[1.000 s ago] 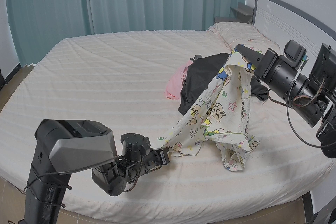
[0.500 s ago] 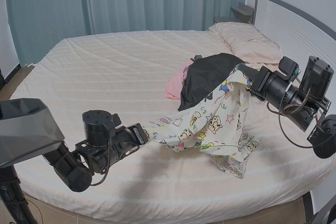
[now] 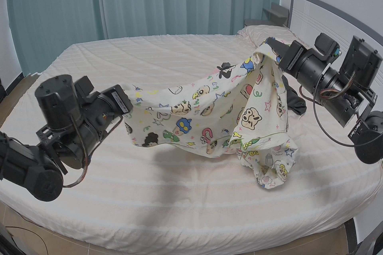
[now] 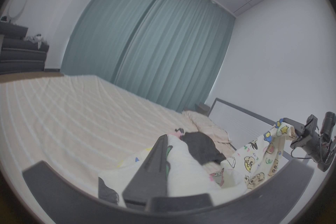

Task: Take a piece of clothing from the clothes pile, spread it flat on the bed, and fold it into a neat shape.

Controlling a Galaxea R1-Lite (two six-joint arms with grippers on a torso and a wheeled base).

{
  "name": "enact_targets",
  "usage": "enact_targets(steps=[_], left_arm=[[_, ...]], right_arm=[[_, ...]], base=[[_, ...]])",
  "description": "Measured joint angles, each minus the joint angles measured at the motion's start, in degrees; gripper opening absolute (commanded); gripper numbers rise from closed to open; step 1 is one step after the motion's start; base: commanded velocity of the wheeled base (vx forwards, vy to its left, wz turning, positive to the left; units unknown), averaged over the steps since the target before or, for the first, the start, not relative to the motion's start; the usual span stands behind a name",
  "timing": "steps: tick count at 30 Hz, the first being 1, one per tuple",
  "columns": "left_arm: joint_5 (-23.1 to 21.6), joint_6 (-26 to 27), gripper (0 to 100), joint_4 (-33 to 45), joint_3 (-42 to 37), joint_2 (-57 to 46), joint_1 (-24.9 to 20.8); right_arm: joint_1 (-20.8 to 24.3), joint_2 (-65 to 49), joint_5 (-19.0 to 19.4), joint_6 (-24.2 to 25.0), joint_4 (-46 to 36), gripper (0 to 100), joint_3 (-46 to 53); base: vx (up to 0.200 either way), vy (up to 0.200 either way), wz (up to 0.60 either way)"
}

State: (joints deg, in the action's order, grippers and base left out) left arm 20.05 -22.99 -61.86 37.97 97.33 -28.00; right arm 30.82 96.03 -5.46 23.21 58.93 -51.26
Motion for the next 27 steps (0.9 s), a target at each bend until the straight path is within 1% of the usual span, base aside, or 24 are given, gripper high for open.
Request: enact_targets(steps=[5,8,12,15,18,21,27], left_arm=[[2.9,4.7,0,0.2,0.5,-5.4,0.2],[3.6,5.4,0,0.2,0.1,-7.5,0.2],[3.8,5.4,0,0.2,-3.0,-9.0,0.0],[3.8,5.0,0,0.3,-6.7,-9.5,0.0],[3.7,3.5,0,0.3,-9.6,-9.5,-0.1],[3.7,1.1,0,0.2,-11.7,-9.4,-0.1],[3.9,-1.3,0,0.4,-15.7,-8.5,-0.1]], right_arm=[[3.1,-2.9,0.0,-2.2,0.1,0,-0.5],[4.0,-3.9,0.0,-2.5,0.0,0,0.1],[3.5,-3.7,0.0,-1.9,0.2,0,2.1],[2.3,-2.8,0.0,-0.3,0.3,0,5.2],[1.3,-1.9,-0.1,2.7,0.7,0,8.4],[0.6,-1.2,-0.1,5.2,0.9,0,11.6],[0.2,-0.7,0.0,6.5,1.3,0,16.1]], base=[[0.0,0.0,0.0],[0.0,0.0,0.0],[0.0,0.0,0.0],[0.0,0.0,0.0],[0.0,0.0,0.0],[-0.2,0.0,0.0],[-0.2,0.0,0.0]])
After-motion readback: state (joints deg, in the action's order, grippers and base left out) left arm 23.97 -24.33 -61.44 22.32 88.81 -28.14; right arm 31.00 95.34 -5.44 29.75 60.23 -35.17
